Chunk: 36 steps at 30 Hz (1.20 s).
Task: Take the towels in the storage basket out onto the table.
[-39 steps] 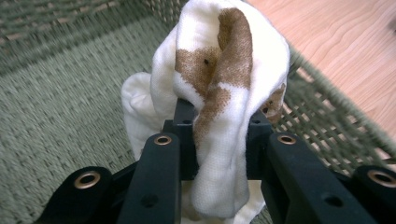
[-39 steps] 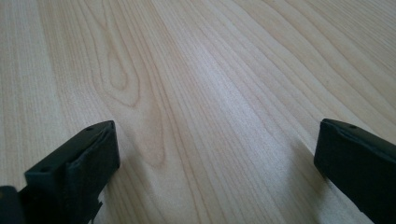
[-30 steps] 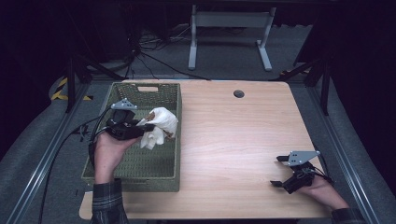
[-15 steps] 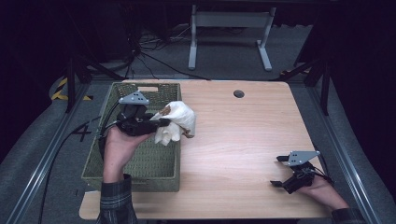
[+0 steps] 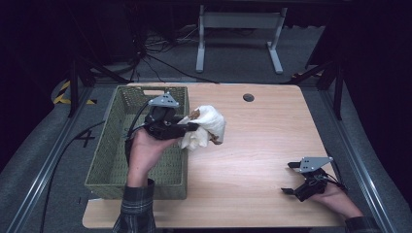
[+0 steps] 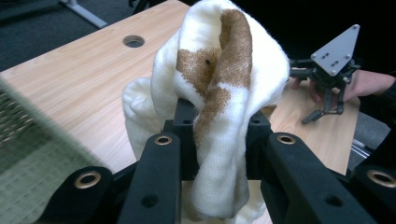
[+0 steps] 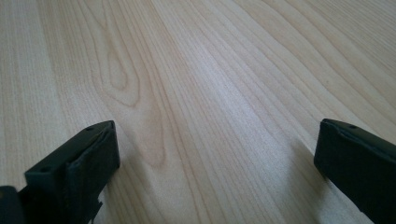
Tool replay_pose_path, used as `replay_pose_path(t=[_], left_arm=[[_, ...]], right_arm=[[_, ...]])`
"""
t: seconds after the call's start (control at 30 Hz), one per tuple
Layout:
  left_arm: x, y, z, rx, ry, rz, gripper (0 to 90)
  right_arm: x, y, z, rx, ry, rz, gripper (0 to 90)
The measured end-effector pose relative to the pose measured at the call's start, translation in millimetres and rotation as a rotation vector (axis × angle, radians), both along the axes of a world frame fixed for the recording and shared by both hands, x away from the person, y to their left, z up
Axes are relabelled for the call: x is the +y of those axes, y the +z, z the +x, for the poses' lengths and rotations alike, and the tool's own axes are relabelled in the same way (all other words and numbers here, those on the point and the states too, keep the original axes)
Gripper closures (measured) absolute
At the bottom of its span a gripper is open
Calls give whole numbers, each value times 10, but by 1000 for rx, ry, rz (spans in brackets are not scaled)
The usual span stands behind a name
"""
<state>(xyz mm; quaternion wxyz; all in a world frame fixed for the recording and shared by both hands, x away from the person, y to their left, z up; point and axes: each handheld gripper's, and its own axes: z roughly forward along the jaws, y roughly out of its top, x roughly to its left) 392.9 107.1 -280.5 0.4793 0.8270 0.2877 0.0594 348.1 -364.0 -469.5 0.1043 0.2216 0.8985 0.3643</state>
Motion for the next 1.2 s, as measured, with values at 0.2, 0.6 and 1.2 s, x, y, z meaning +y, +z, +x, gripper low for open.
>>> replay_pose_path(t=[0.2, 0.6, 1.2], left_arm=[[-251, -83, 29, 13, -40, 10, 743], [-632, -250, 34, 21, -90, 33, 743], [-1050, -510, 11, 34, -103, 52, 743]], right_arm=[[0, 0, 0, 0, 0, 0, 1], [0, 0, 0, 0, 0, 0, 2], [0, 0, 0, 0, 0, 0, 1]])
